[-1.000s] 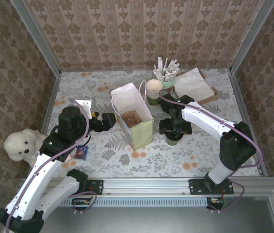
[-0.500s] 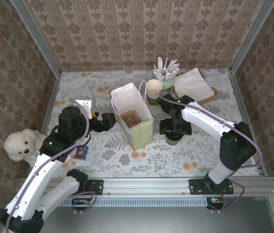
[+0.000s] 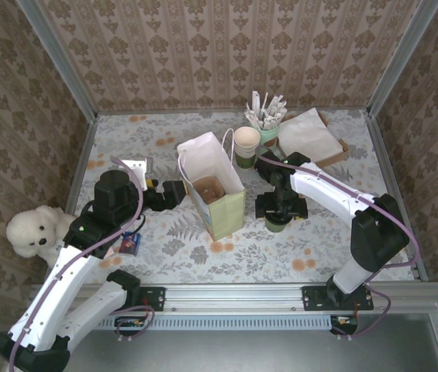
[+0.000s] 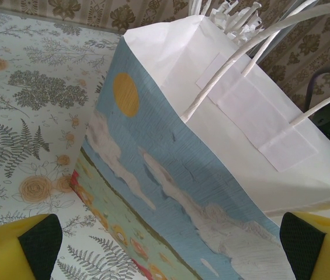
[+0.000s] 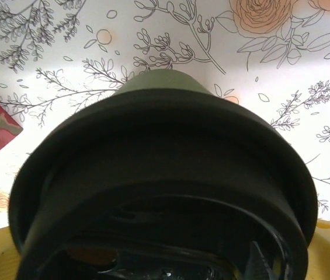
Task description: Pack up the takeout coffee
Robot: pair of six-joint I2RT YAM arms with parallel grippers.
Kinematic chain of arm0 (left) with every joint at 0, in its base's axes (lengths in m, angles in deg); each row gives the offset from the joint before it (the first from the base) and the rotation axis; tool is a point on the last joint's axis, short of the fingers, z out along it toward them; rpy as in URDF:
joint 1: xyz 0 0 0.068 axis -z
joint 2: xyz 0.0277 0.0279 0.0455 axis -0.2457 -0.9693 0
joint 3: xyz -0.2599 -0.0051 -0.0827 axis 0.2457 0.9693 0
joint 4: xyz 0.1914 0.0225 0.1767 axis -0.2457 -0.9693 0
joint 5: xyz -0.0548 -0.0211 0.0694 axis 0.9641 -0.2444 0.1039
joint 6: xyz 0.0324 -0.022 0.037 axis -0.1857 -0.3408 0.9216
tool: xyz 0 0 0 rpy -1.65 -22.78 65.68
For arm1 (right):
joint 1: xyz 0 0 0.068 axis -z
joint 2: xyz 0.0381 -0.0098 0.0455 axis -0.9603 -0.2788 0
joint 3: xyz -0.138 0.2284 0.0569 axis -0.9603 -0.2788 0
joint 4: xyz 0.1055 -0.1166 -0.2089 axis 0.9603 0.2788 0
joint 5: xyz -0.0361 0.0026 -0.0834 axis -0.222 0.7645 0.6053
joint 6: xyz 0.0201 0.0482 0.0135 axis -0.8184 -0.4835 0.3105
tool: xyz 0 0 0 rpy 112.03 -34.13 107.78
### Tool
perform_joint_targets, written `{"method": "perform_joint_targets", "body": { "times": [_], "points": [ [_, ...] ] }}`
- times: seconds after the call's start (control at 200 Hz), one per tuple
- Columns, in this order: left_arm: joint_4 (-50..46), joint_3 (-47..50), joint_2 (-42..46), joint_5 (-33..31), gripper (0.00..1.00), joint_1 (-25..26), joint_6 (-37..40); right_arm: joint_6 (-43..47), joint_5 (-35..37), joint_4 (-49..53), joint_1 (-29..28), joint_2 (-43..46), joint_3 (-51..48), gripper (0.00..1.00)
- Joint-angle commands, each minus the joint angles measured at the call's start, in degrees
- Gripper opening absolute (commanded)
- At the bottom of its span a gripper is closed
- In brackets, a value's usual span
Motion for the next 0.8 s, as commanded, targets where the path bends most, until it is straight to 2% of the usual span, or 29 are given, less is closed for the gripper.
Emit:
{"method": "perform_joint_targets", "body": {
  "times": [0.0,0.53,0.795],
  "points": [
    [-0.1,0.6,0.2,0.3,1.00,-0.5,-0.9,1.2,0.3,3.1,0.4,-1.2,1.5,1.00],
    [-0.5,0.1,0.3,0.2,1.00,-0.6,-0.9,1.6,1.3,2.8,1.2,-1.0,2.9,1.00],
    [-0.8,0.3,0.5,0.3,1.00,-0.7,-1.3,1.3,1.9,3.1,1.3,-0.6,2.9,0.93]
  ]
}}
